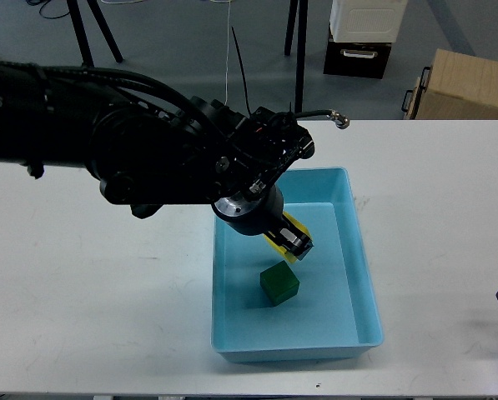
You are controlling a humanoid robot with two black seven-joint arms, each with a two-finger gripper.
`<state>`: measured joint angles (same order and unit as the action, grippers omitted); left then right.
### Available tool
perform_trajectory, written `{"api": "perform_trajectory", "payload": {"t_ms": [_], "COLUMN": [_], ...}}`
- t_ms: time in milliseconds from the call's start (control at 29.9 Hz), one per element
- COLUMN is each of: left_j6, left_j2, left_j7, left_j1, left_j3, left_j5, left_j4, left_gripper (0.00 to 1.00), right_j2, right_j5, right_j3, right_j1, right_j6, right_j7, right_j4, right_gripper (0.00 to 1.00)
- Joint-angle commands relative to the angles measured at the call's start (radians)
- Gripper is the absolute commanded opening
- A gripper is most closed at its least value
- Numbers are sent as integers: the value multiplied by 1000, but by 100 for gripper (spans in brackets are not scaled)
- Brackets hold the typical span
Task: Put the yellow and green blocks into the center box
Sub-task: 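Carry the yellow cube with the left gripper over the green cube in the tray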
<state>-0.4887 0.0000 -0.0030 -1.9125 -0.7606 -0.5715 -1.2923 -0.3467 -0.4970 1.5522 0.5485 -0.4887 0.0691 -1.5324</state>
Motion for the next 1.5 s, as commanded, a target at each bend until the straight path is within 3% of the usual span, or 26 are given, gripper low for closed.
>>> {"api": "perform_trajectory", "payload": {"t_ms": [0, 802, 1471], "left_j6": [0, 0, 0], "left_j2": [0, 0, 0], "left_j7": [0, 9, 9], "left_j1": [15, 130, 150], "left_j3": [0, 0, 1], "left_j5": [-2, -7, -7], "left_j4": [-7, 7, 38], "left_gripper": [0, 0, 2], "right_j2": [0, 2, 2], "right_j5": [0, 8, 18], "right_j3": [0, 0, -1], "right_j1": [7, 10, 8], "right_j6": [0, 0, 0], "right_j7": [0, 0, 0], "right_j4": [0, 15, 21], "right_gripper": [84, 84, 84]}}
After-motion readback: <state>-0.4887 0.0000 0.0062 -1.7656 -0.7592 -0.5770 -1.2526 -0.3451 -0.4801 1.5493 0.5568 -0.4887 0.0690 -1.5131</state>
